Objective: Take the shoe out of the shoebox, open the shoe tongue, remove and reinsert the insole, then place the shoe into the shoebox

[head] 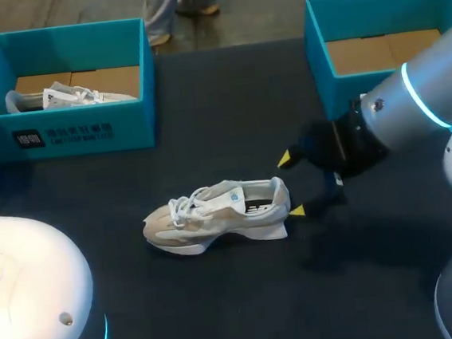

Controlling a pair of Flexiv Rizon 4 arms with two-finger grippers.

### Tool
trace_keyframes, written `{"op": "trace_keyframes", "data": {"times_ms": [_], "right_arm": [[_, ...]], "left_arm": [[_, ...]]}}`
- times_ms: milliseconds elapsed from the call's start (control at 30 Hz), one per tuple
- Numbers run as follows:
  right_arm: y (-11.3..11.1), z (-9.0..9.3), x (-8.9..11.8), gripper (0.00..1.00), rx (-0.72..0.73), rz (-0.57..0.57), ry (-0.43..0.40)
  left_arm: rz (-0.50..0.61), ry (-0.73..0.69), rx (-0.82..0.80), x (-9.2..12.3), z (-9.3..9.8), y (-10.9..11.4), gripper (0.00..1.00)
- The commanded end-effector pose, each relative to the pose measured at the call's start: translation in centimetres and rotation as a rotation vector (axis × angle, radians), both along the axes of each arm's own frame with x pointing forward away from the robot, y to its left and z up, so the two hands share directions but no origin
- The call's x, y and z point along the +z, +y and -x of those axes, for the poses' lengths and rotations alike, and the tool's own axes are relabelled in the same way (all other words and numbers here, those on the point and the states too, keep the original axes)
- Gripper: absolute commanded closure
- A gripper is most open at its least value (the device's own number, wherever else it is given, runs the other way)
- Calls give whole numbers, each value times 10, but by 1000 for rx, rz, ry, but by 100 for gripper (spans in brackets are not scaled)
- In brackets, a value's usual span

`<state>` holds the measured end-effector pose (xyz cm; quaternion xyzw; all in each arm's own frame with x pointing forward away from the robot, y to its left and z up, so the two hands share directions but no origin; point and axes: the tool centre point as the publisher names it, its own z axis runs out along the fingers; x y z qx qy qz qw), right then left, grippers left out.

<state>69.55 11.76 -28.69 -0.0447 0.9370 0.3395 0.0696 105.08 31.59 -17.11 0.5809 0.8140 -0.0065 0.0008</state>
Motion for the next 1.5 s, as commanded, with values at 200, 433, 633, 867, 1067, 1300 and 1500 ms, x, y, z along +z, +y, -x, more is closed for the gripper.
{"op": "trace_keyframes", "data": {"times_ms": [200, 433, 633, 867, 1067, 1300, 1500], "right_arm": [[-36, 1, -21, 0, -34, -131, 30], [-52, -6, -41, 0, -78, -144, 60], [-58, -18, -57, 0, -86, -124, 66], [-61, -29, -75, 0, -108, -88, 62], [-60, -29, -79, 0, -111, -86, 84], [-60, -29, -79, 0, -111, -86, 84], [-60, -29, -79, 0, -111, -86, 84]], "left_arm": [[-3, -1, -1, 0, 1, 0, 0], [-3, -1, -1, 0, 1, 0, 0], [-3, -1, -1, 0, 1, 0, 0], [-3, -1, -1, 0, 1, 0, 0], [-3, -1, -1, 0, 1, 0, 0], [-3, -1, -1, 0, 1, 0, 0], [-3, -1, -1, 0, 1, 0, 0]]}}
